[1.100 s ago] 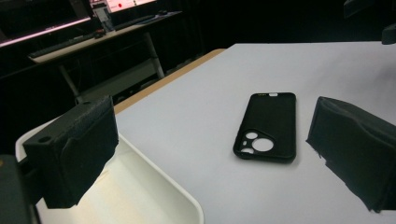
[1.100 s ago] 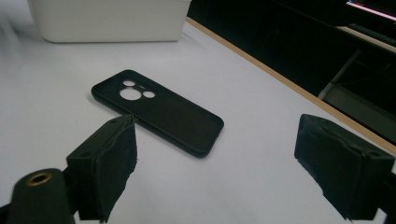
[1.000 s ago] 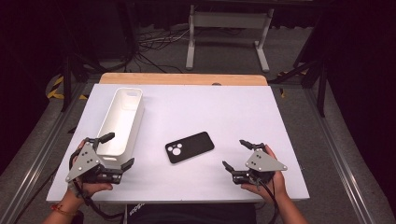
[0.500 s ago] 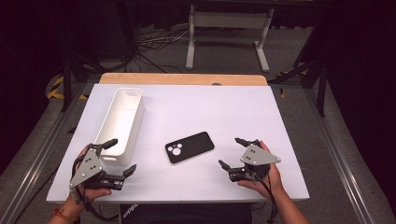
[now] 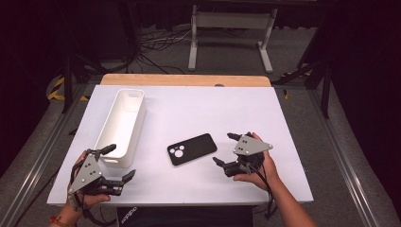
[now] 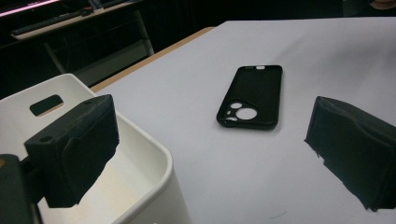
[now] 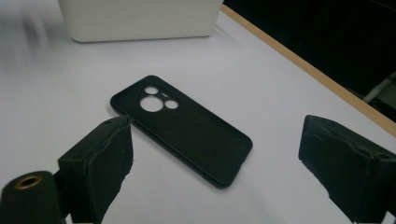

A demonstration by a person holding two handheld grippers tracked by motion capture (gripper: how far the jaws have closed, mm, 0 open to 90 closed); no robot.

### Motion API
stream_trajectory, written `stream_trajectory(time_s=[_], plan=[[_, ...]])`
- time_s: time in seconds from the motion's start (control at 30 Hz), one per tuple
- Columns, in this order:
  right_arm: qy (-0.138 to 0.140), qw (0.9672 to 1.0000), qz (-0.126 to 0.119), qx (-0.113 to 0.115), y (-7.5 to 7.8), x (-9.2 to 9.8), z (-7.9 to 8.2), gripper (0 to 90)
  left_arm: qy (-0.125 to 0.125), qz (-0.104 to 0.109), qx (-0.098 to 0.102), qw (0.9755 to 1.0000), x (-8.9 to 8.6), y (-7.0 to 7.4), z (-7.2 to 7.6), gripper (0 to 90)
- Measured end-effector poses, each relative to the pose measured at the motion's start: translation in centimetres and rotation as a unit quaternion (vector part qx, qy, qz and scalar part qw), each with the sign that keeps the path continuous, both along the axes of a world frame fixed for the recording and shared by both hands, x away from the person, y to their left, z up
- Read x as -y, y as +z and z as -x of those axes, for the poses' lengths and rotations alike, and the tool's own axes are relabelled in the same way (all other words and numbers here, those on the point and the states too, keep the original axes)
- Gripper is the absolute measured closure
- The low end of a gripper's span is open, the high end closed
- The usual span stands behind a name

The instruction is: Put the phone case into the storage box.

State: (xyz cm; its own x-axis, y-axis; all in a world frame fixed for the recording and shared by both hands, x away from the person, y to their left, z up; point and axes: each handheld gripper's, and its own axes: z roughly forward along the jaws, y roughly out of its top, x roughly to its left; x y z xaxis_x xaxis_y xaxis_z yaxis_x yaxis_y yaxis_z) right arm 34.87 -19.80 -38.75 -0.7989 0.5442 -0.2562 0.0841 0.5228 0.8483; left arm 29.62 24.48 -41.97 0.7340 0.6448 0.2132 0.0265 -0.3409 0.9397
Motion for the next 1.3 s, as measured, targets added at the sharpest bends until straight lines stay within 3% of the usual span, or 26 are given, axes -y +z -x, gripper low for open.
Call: stream_trajectory(time_s=[0.23,0.4,0.53,0.7,0.97,1.07,1.1,1.3], plan=[[0.031,0.9982,0.047,-0.019,1.4,-2.6,-1.8,10.9,-0.001,-0.002,-0.008,1.0000,0.1,-0.2,0.0,3.3],[0.047,0.9962,0.062,-0.038,2.0,-4.3,-3.4,11.1,-0.004,-0.008,-0.011,0.9999,0.2,-0.2,-0.1,3.3],[0.069,0.9908,0.093,-0.070,1.8,-6.6,-5.4,14.6,-0.013,-0.016,-0.018,0.9996,0.4,-0.5,-0.1,4.5],[0.076,0.9810,0.147,-0.100,1.0,-9.3,-7.6,16.4,-0.014,-0.019,-0.017,0.9996,0.6,-0.6,-0.1,4.5],[0.079,0.9701,0.192,-0.125,-0.9,-12.6,-10.7,18.1,-0.024,-0.034,-0.024,0.9989,0.9,-0.9,-0.1,4.5],[0.088,0.9631,0.213,-0.140,-1.8,-14.0,-11.4,19.7,-0.023,-0.029,-0.028,0.9989,1.0,-1.0,-0.1,4.5],[0.088,0.9631,0.213,-0.140,-1.8,-14.0,-11.4,19.7,-0.023,-0.029,-0.028,0.9989,1.0,-1.0,-0.1,4.5],[0.099,0.9525,0.241,-0.158,-3.2,-16.0,-12.1,28.5,-0.030,-0.035,-0.024,0.9986,1.0,-1.0,-0.1,4.6]])
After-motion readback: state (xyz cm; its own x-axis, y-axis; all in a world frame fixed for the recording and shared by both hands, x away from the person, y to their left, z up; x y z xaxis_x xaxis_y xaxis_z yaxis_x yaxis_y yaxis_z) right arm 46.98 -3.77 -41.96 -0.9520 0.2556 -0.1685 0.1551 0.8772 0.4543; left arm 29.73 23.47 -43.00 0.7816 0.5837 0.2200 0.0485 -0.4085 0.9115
